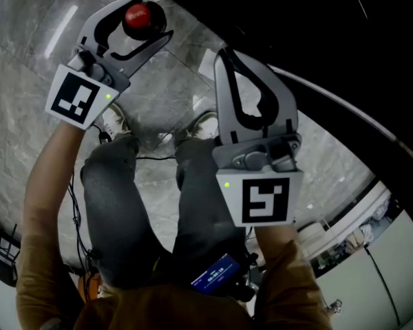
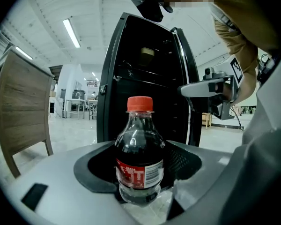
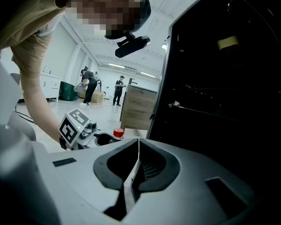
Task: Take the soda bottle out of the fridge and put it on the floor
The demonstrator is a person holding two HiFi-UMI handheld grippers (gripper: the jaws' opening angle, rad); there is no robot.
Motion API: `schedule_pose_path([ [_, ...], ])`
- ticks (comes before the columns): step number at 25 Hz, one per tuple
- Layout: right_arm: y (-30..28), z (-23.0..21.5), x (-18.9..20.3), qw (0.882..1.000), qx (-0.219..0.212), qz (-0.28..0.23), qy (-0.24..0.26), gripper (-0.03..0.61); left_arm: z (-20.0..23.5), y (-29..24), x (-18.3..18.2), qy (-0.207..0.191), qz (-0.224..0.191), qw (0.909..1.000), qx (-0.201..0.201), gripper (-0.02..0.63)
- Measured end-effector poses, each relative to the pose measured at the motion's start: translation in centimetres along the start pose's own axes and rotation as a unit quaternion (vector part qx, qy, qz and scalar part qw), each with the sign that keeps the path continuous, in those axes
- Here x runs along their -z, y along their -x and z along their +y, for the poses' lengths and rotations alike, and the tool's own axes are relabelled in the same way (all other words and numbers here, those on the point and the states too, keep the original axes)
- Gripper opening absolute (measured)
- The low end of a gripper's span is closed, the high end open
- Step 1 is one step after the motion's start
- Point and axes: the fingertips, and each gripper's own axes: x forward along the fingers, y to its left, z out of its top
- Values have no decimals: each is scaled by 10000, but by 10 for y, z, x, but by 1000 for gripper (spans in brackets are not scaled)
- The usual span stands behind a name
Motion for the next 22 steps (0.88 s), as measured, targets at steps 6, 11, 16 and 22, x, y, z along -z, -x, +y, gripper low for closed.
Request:
schedule_pose_path([
  [6,-4,-24,21,9998,167,-72,33,3,1,-22,17,-7,6,10000,-9,304],
  [11,-11,-35,50,9996,243,-119,-13,3,-5,-36,44,-3,14,10000,81,304],
  [16,-5,-56,62,9992,312,-242,11,3,-19,-55,48,-166,-44,9996,206,304],
  [22,-20,-56,82,9985,282,-460,22,3,-19,-57,77,-284,-44,9987,432,304],
])
